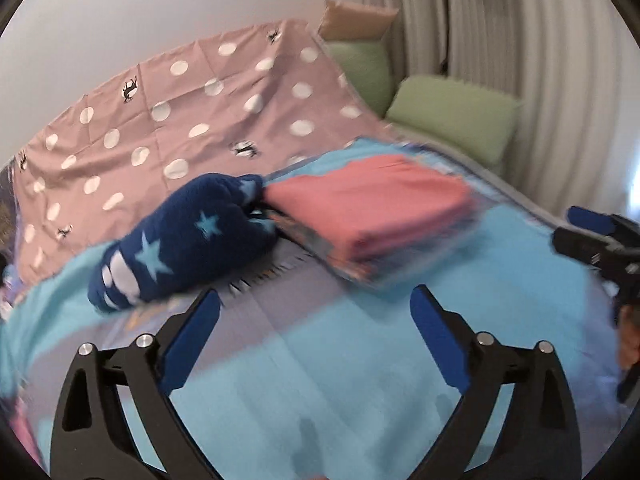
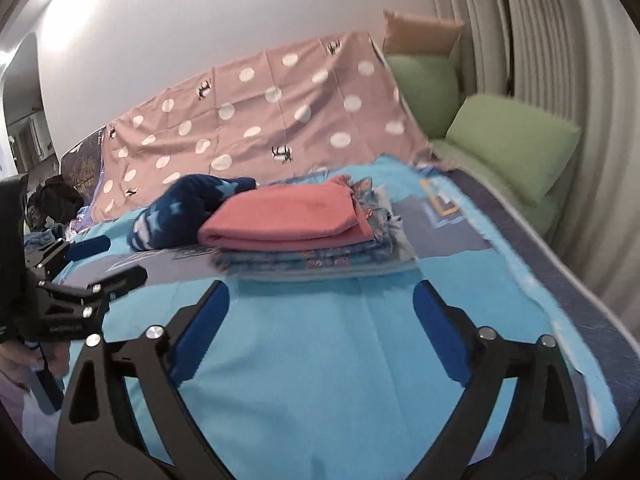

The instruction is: Fold small clothes

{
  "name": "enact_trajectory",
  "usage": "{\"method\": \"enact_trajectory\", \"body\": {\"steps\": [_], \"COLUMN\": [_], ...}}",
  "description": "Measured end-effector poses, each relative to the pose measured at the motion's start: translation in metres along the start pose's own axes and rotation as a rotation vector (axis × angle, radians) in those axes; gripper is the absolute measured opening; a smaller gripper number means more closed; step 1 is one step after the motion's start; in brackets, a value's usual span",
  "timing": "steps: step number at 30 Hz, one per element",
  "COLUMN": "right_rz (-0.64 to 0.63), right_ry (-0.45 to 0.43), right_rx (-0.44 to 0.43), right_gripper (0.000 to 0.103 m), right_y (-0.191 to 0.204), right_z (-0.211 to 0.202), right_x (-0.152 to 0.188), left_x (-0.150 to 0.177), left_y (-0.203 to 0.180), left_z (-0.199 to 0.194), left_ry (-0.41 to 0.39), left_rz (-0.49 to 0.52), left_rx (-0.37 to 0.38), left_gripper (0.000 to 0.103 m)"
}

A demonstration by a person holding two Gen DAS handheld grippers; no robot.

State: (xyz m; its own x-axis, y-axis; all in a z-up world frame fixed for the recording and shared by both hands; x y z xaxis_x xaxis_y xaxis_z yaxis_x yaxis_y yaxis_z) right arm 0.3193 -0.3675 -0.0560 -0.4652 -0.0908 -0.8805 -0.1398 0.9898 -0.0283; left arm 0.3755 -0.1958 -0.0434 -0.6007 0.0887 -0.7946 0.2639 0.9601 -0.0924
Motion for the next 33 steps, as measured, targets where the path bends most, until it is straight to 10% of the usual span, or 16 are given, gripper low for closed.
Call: {"method": "enact_trajectory", "body": {"steps": [5, 13, 33], "right_rz": [0.017, -0.012, 0.031], "right_ry": [-0.107, -0.163, -0.037], "right_rx": [0.051, 0.034, 0.044], "right_gripper": [0.101, 0.101, 0.101], "right_y": [0.018, 0.054, 0.07], "right_z": [-0.083, -0.163, -0.196], "right_x": [-0.004, 0.005, 0.053], "left_x": [0.016, 0.037, 0.086], "left_y": [-0.02, -0.027, -0.036], "left_z": [-0.069, -0.155, -0.216], "left_ry": [-0.057, -0.15, -0.135], "left_rz": [-0.086, -0.066, -0.093], "left_rx": [0.073, -0.038, -0.054], "left_gripper": [0.102, 0.102, 0.102]}}
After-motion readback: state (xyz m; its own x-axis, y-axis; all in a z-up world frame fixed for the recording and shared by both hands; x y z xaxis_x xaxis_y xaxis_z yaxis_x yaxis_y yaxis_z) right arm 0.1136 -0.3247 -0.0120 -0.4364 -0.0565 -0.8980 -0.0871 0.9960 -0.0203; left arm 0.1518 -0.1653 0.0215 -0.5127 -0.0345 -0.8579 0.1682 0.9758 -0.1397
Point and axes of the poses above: each gripper's, at about its wrist camera, not at the fingertips, and z roughly the way its jaws point, y to its left, x to its underside, the point moved 9 cm from there along z, roughly the way its jaws point, and after that the axes turned 13 degrees about -z, right-handed, at the moved point
